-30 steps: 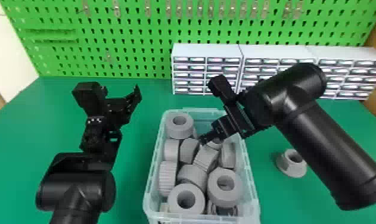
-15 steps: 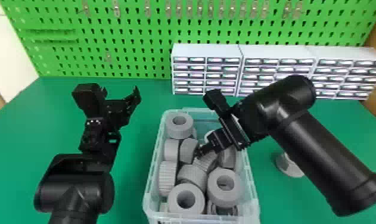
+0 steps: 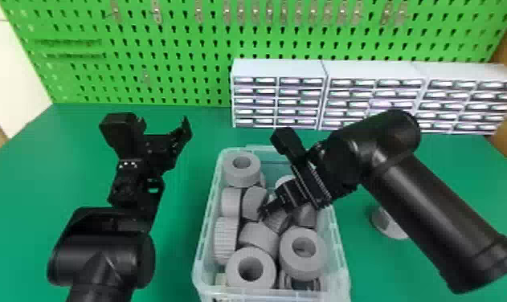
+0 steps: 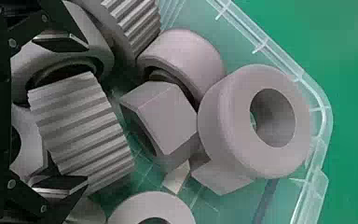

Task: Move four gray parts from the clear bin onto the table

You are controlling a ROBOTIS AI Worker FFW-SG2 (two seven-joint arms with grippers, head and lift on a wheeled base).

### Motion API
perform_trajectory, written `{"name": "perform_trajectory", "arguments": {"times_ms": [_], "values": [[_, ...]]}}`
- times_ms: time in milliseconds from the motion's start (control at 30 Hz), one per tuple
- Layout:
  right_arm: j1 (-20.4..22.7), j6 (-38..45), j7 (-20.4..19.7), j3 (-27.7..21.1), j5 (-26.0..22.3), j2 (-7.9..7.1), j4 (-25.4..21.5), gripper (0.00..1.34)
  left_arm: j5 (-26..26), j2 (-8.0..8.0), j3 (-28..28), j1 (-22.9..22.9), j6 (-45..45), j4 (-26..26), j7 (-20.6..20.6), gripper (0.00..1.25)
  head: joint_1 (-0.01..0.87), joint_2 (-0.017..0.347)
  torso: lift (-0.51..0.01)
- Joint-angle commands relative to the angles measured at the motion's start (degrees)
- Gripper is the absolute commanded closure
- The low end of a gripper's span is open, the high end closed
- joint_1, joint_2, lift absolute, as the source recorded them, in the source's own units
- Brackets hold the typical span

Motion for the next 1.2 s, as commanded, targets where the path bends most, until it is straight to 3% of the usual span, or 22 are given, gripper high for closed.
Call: {"name": "perform_trajectory", "arguments": {"times_ms": [0,300,633,1167], "values": [[0.01,-0.08,-1.01,0.45,-1.56,-0.05,0.34,0.28,0.0,-0.04,0.09,0.0,0.07,0.09,0.03,0.28,0.693,0.072,-0.052],[-0.34,-0.25,-3.12,1.15,-3.49,-0.22,0.87,0.3,0.0,0.04,-0.09,-0.09,0.07,0.0,0.03,0.28,0.693,0.072,-0.052],[-0.78,-0.96,-5.32,2.03,-6.66,-0.22,3.07,0.5,0.0,0.04,-0.27,-0.35,0.07,0.09,0.03,0.28,0.693,0.072,-0.052],[-1.13,-2.8,-7.17,1.59,-7.89,0.04,3.33,0.52,0.0,-0.04,-0.62,-0.7,0.07,0.09,0.03,0.28,0.693,0.072,-0.052]]}}
